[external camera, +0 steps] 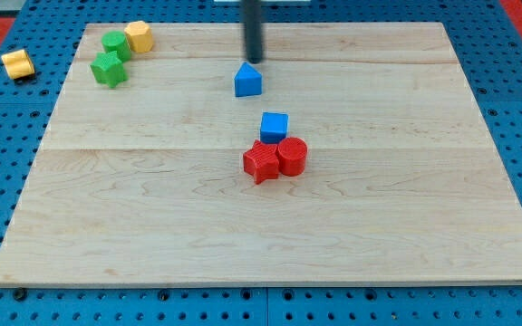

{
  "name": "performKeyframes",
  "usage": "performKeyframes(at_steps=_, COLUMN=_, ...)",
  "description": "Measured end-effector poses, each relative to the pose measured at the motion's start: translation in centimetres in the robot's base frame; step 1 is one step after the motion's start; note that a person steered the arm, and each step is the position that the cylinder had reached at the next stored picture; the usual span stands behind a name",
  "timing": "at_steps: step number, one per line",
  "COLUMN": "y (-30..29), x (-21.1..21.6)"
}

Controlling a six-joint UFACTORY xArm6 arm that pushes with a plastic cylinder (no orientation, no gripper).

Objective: Point your arm at the blue triangle

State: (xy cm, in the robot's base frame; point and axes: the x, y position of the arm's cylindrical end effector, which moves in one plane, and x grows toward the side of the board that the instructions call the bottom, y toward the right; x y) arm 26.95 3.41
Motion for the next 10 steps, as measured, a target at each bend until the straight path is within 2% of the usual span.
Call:
performKeyframes(at_steps=1, y=-1.0, x=6.2)
performKeyframes(at_steps=2, y=-9.7, x=4.7)
performKeyframes(at_steps=3, y=-18.3, x=0.6)
performKeyframes(at_steps=4, y=-13.6, x=2.2)
performKeyframes(at_steps=6, y=-9.4, x=2.3)
performKeyframes(at_steps=10, y=-11.3, x=3.1)
